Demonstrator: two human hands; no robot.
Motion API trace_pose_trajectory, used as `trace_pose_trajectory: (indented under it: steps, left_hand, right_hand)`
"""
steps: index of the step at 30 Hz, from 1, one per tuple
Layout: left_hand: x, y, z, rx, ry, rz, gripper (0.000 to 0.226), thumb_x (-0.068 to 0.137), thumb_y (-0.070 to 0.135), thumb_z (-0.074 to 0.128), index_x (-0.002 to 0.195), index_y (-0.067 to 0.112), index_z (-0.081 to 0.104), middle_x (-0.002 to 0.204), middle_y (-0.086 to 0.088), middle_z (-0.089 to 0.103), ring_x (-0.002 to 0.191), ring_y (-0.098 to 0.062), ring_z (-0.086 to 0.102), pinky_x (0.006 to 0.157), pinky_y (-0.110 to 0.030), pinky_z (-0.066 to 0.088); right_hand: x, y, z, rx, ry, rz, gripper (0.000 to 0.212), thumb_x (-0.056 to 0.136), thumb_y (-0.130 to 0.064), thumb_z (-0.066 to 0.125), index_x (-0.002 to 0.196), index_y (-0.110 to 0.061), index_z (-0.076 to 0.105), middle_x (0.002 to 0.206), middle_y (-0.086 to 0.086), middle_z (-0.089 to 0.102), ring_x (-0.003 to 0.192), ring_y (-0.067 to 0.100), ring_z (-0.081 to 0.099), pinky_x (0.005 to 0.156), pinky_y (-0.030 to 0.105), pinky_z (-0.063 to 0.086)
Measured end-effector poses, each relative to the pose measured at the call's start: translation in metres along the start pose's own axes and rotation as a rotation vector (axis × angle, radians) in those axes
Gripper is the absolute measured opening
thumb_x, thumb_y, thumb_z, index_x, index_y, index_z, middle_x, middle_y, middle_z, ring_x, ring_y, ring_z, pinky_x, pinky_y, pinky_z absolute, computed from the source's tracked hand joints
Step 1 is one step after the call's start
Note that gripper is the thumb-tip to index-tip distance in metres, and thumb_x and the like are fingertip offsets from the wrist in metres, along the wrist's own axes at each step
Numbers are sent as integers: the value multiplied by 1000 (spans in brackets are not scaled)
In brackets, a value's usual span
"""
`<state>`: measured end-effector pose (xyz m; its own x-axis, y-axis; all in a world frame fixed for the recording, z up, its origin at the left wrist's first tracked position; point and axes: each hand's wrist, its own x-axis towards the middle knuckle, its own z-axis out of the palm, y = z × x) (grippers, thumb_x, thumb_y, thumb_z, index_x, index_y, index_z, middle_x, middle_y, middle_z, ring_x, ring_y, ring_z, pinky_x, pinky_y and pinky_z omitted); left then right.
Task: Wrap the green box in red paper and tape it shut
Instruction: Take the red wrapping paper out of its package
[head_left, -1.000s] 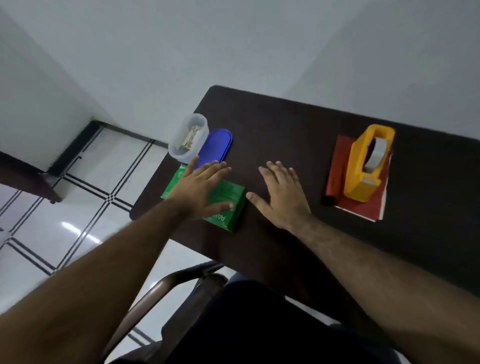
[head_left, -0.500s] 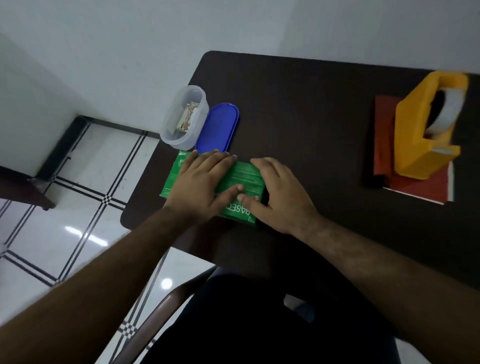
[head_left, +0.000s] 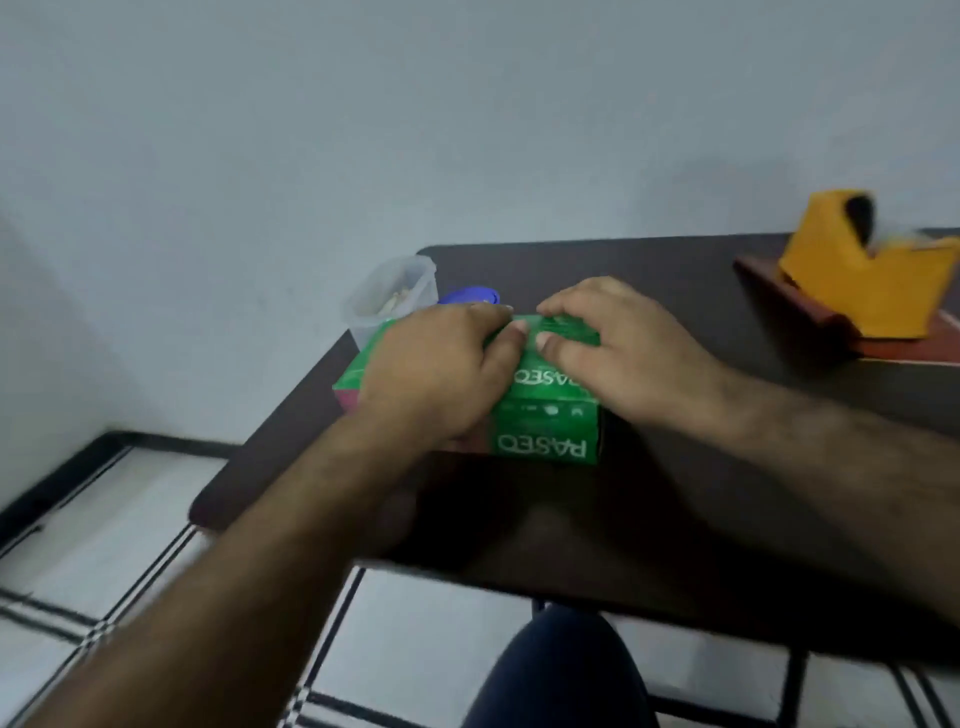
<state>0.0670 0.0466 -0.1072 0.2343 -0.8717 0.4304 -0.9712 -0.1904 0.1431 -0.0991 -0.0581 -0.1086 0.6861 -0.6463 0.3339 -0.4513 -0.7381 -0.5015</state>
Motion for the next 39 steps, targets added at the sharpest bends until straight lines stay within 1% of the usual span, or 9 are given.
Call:
trace_pose_trajectory:
  steps: [5,11,19,24,27,29,32,35,39]
  left_hand:
    - [-19,3,-2,53,81,-3,49,108,53,35,122,27,74,110,-5,77,105,-33,70,94,-45,50]
    - [-30,2,-12,36,51,40,55,106,51,25,116,26,73,114,-3,75,104,-30,70,96,-49,51]
    - [-43,-37,-18,41,105,3,50,109,43,32,113,19,75,109,-11,76,102,-34,69,90,-42,49]
    - [-44,-63,-20,72,120,-17,49,108,45,34,126,24,74,118,-7,77,107,-31,69,90,-40,48]
    - [-42,-63,-23,76,88,-8,47,108,43,35,133,27,72,123,-6,75,112,-30,68,95,-41,47]
    - [-39,-60,-26,71,54,-15,46,107,42,36,134,28,70,124,-7,75,115,-31,67,100,-43,45]
    - [-30,-42,-30,74,114,50,41,105,41,43,128,22,71,116,-10,76,112,-33,68,98,-42,47]
    - [-18,0,-28,53,201,172,38,104,43,47,114,18,74,106,-12,77,103,-37,70,89,-42,53]
    - [10,68,-11,-142,126,217,36,101,43,51,109,17,75,105,-9,77,104,-36,69,86,-42,57]
  right_hand:
    - [-20,-32,15,51,138,245,43,103,-29,62,144,-14,64,150,4,61,141,22,53,117,30,39]
    - [-30,-56,48,80,246,388,50,111,-28,37,159,-16,46,172,12,29,161,21,20,127,31,17]
    - [-25,-88,73,102,246,372,51,112,-30,34,161,-20,43,175,10,20,160,22,23,124,31,23]
    - [-17,-107,83,139,193,346,53,114,-34,31,165,-19,36,177,7,12,156,25,31,112,29,37]
    - [-15,-103,81,150,141,323,54,114,-36,33,165,-17,35,176,7,14,159,22,24,118,30,30]
    - [-16,-95,74,164,144,293,52,113,-37,38,158,-13,45,169,10,33,155,23,34,116,30,32]
    - [-20,-74,48,133,247,254,41,111,-36,45,131,-9,67,136,10,67,128,28,60,102,33,45]
    - [-26,-36,8,42,344,280,34,110,-37,48,117,-13,71,121,8,72,114,28,64,91,33,47]
    - [-38,24,-50,-60,499,384,26,108,-39,52,105,-19,68,103,3,71,99,27,67,76,33,48]
